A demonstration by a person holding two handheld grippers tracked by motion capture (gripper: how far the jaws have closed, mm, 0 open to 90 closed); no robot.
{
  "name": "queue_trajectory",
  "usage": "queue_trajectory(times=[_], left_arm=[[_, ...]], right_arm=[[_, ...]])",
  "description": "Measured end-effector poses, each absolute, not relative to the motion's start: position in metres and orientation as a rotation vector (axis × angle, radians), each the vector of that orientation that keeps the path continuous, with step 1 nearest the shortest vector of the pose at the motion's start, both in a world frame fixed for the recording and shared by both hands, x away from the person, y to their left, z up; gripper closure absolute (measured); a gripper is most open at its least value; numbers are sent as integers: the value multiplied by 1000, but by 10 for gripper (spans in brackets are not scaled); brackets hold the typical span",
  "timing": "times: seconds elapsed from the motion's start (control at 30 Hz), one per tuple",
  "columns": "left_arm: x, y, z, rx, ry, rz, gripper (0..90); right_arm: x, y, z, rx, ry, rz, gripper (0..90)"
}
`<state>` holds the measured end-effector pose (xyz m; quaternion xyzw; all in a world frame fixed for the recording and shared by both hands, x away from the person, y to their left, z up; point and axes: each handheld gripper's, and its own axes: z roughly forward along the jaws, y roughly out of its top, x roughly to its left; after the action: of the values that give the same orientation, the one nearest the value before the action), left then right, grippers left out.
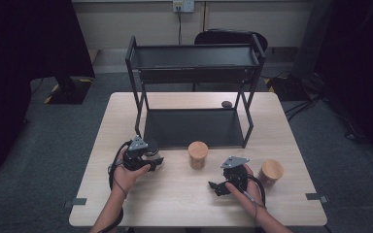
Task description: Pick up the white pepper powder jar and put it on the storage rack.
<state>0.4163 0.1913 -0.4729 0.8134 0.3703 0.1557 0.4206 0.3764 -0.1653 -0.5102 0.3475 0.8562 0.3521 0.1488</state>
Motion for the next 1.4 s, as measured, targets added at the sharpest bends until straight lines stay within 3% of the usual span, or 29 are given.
queue_trajectory(times=[1.4], left_arm=[[451, 170, -456, 2030, 936, 421, 306]], right_arm=[[376, -165, -510, 999, 2461, 1012, 0]])
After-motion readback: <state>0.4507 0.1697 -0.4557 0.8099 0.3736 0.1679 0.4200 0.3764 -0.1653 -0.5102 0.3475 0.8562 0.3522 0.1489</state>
